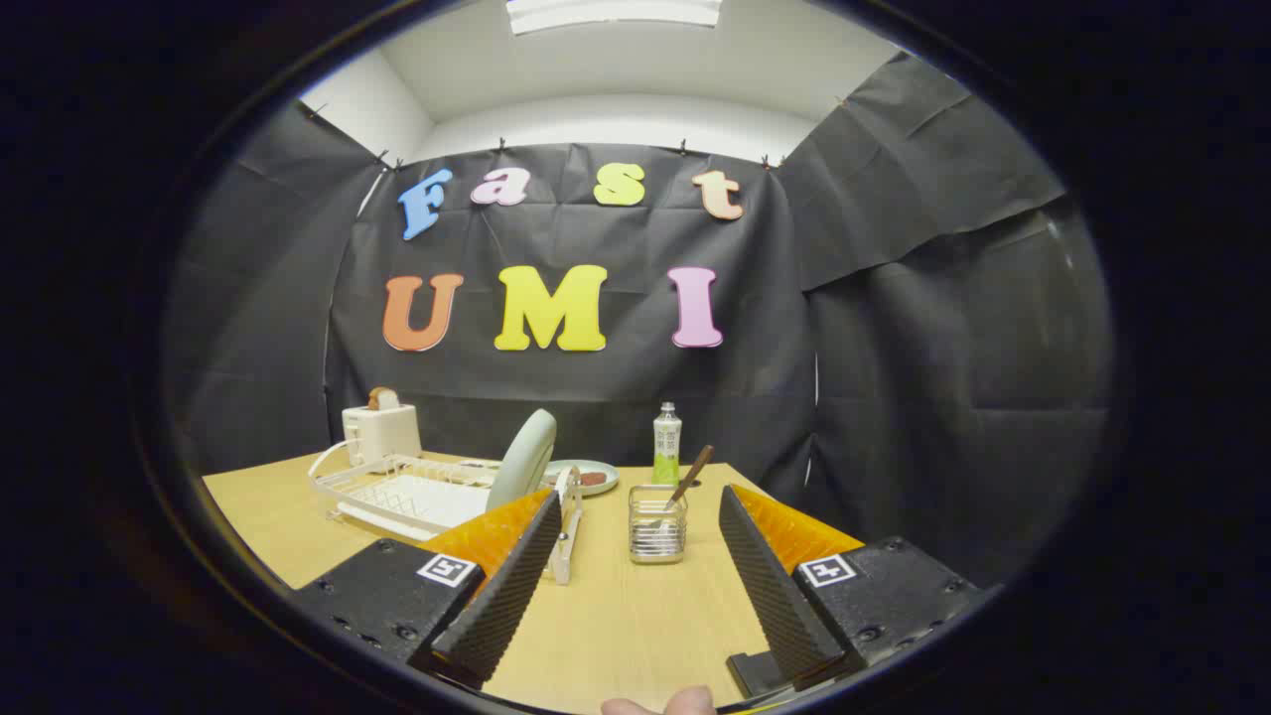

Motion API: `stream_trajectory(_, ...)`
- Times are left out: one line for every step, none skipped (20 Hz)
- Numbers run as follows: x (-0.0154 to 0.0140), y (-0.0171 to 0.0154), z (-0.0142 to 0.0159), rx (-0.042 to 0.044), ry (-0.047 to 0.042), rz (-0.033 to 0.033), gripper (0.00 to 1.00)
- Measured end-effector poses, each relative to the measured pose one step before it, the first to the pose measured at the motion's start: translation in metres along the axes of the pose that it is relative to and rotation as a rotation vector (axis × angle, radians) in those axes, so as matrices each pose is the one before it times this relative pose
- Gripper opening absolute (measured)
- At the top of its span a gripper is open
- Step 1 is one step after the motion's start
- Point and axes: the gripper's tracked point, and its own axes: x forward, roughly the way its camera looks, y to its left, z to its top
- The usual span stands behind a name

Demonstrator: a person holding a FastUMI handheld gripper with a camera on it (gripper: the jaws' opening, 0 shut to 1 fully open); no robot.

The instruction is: Take the plate from the dish rack, then take the spoon from the basket and place it into the plate.

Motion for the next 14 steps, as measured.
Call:
stream_trajectory(-0.00002,0.00058,0.00026,0.00253,0.00024,0.00088,1.00)
stream_trajectory(0.00002,0.00095,0.00046,0.00203,0.00078,0.00204,1.00)
stream_trajectory(0.00077,0.00119,-0.00050,0.00314,0.00154,0.00228,1.00)
stream_trajectory(-0.00045,0.00064,0.00035,0.00074,0.00202,0.00213,1.00)
stream_trajectory(0.00030,-0.00005,-0.00016,-0.00022,0.00027,0.00059,1.00)
stream_trajectory(-0.00009,-0.00088,0.00157,0.00002,-0.00178,-0.00249,1.00)
stream_trajectory(-0.00056,-0.00124,0.00023,0.00040,-0.00087,-0.00418,1.00)
stream_trajectory(-0.00005,-0.00094,0.00124,0.00348,-0.00232,-0.00125,1.00)
stream_trajectory(-0.00027,-0.00015,-0.00014,0.00449,-0.00028,-0.00082,1.00)
stream_trajectory(-0.00046,-0.00031,0.00028,0.00517,0.00048,0.00048,1.00)
stream_trajectory(0.00053,-0.00077,-0.00039,0.00303,0.00246,0.00016,1.00)
stream_trajectory(-0.00008,0.00053,-0.00008,0.00085,0.00215,0.00159,1.00)
stream_trajectory(0.00044,0.00018,-0.00059,0.00011,0.00269,0.00084,1.00)
stream_trajectory(-0.00005,0.00040,-0.00006,0.00009,0.00108,0.00190,1.00)
